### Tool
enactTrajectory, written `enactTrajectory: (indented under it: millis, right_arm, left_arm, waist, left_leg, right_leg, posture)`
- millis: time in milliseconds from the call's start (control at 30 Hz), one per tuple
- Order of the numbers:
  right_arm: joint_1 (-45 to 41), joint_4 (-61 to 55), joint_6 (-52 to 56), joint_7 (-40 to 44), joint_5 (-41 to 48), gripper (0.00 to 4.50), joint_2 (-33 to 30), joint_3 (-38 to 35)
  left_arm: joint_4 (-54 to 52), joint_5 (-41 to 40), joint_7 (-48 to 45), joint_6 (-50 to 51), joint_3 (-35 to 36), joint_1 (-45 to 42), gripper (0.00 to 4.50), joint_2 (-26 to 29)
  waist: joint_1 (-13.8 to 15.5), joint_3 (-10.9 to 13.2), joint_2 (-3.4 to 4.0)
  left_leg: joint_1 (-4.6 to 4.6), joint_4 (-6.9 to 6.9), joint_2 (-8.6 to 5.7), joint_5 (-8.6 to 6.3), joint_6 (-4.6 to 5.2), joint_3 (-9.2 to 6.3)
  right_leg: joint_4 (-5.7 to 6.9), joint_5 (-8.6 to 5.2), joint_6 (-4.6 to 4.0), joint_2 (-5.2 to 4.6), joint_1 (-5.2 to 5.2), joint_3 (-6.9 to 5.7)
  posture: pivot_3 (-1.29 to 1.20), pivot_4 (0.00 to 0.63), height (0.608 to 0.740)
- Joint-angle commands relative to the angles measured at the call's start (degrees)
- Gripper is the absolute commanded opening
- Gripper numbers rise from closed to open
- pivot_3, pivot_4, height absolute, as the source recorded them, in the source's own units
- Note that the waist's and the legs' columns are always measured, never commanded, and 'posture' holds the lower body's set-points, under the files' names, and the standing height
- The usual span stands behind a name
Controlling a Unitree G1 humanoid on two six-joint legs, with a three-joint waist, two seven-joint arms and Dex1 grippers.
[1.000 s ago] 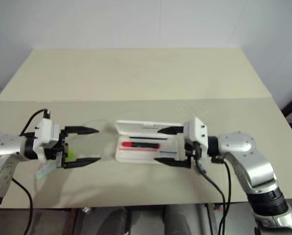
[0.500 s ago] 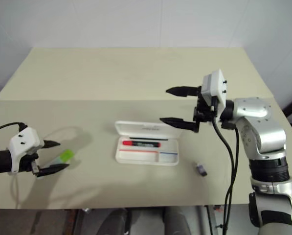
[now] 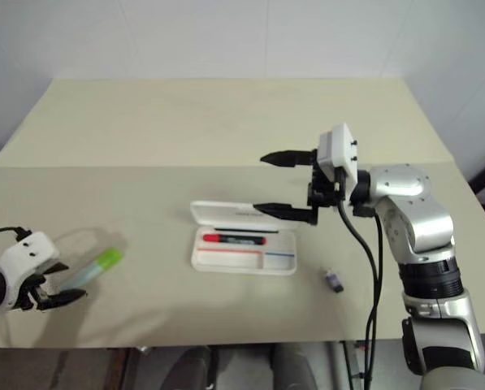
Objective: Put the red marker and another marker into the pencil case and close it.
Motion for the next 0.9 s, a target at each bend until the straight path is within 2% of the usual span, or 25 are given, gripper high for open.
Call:
enactTrajectory:
  millis: [33, 167, 200, 500, 700, 900]
  right_arm:
    - [0.8, -3.3, -0.5, -0.5, 0.7, 4.50, -1.4, -2.5]
    - [1.3, -3.6, -0.8, -1.0, 0.5, 4.50, -1.8, -2.7]
    - [1.3, -3.7, -0.8, -1.1, 0.5, 4.50, -1.8, -2.8]
    - [1.5, -3.0, -1.7, -1.7, -0.3, 4.50, -1.6, -2.4]
    - [2.2, 1.4, -4.7, -1.0, -2.9, 4.50, -2.1, -2.6]
    - [3.0, 4.2, -7.2, -1.1, -4.9, 4.50, -2.1, -2.7]
  left_arm:
    - [1.0, 1.1, -0.1, -1.0, 0.0, -1.0, 2.61, 1.1]
    - [2.7, 1.5, -0.1, -2.0, -1.1, -2.2, 1.20, 1.1]
    - [3.1, 1.6, -0.1, -2.2, -1.4, -2.5, 1.06, 1.0]
    - [4.1, -1.2, -2.8, -7.4, -2.8, -7.6, 1.06, -0.5]
    - [0.6, -6.2, -11.8, -15.7, -1.5, -8.7, 1.06, 0.1]
    - [-2.1, -8.8, -14.5, -18.8, -5.2, -14.0, 1.06, -0.5]
  waist:
    - [0.0, 0.0, 0.00]
    - [0.1, 0.0, 0.00]
    - [0.1, 0.0, 0.00]
    - [0.3, 0.0, 0.01]
    - [0.1, 0.0, 0.01]
    - [0.2, 0.0, 0.02]
  left_leg:
    - [0.00, 0.00, 0.01, -0.01, -0.02, 0.00]
    - [-0.01, -0.01, 0.01, -0.05, -0.04, 0.02]
    - [-0.01, -0.01, 0.01, -0.05, -0.04, 0.02]
    - [-0.01, 0.05, 0.01, -0.03, -0.02, 0.01]
    - [-0.04, 0.00, 0.00, -0.10, -0.04, 0.19]
    - [-0.06, 0.02, 0.00, -0.14, 0.01, 0.28]
  right_leg:
    - [-0.01, 0.00, -0.01, -0.01, 0.00, 0.00]
    - [-0.01, -0.02, -0.03, -0.03, -0.02, 0.00]
    - [-0.01, -0.02, -0.03, -0.03, -0.02, -0.01]
    - [0.06, -0.02, -0.03, -0.08, -0.01, -0.07]
    - [0.01, -0.02, -0.03, -0.18, -0.06, -0.08]
    - [0.07, -0.01, -0.01, -0.15, -0.13, -0.13]
  posture:
    - [0.00, 0.150, 0.740]
    - [0.00, 0.150, 0.740]
    - [0.00, 0.150, 0.740]
    - [0.00, 0.150, 0.740]
    - [0.00, 0.150, 0.740]
    - [0.00, 0.150, 0.740]
